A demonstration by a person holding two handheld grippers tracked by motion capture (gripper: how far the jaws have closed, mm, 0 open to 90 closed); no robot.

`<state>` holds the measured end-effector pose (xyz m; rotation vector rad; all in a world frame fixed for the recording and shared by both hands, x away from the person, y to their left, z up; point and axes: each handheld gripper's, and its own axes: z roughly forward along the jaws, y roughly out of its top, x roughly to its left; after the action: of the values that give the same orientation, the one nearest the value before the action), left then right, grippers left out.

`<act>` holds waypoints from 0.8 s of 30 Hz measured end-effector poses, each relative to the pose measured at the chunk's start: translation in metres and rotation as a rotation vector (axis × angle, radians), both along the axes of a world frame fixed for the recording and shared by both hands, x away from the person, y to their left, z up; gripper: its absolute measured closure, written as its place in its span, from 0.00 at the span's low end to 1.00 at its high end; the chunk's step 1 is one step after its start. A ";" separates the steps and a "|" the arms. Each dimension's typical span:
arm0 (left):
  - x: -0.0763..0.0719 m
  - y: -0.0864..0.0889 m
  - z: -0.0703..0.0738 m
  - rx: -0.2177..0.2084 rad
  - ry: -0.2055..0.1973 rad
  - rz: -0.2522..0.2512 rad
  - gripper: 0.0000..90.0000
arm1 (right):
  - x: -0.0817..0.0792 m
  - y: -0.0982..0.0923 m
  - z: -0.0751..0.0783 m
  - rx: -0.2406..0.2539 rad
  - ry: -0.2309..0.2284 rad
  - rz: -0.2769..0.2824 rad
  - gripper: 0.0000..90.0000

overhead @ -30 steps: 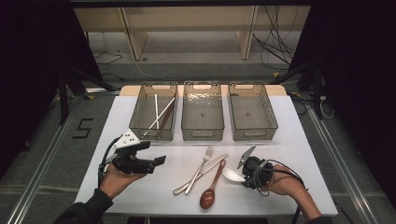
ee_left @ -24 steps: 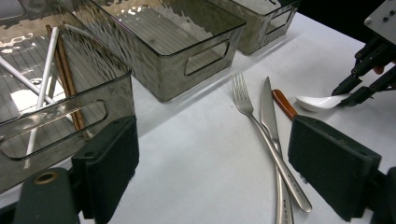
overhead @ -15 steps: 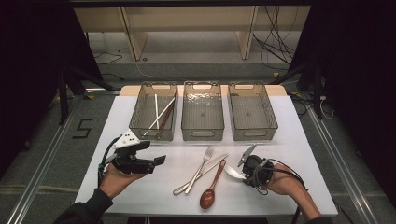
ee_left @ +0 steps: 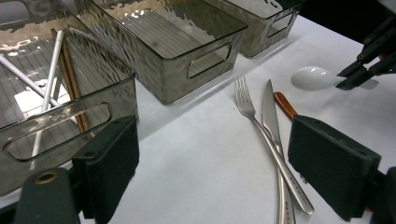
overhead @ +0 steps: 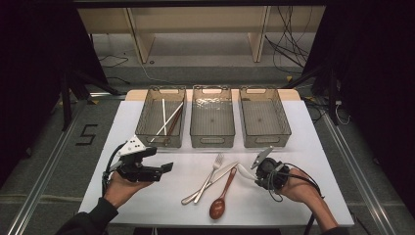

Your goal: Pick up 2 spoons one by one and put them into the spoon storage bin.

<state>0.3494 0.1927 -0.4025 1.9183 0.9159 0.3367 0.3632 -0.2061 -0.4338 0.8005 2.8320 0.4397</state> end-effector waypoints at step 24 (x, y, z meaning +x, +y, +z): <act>-0.010 0.004 0.009 -0.043 -0.065 0.010 0.18 | 0.052 0.035 0.049 0.180 -0.161 -0.098 0.96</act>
<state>0.3399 0.1965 -0.3939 1.8537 0.8829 0.3802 0.4156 -0.1714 -0.3847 0.8885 2.6200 0.7176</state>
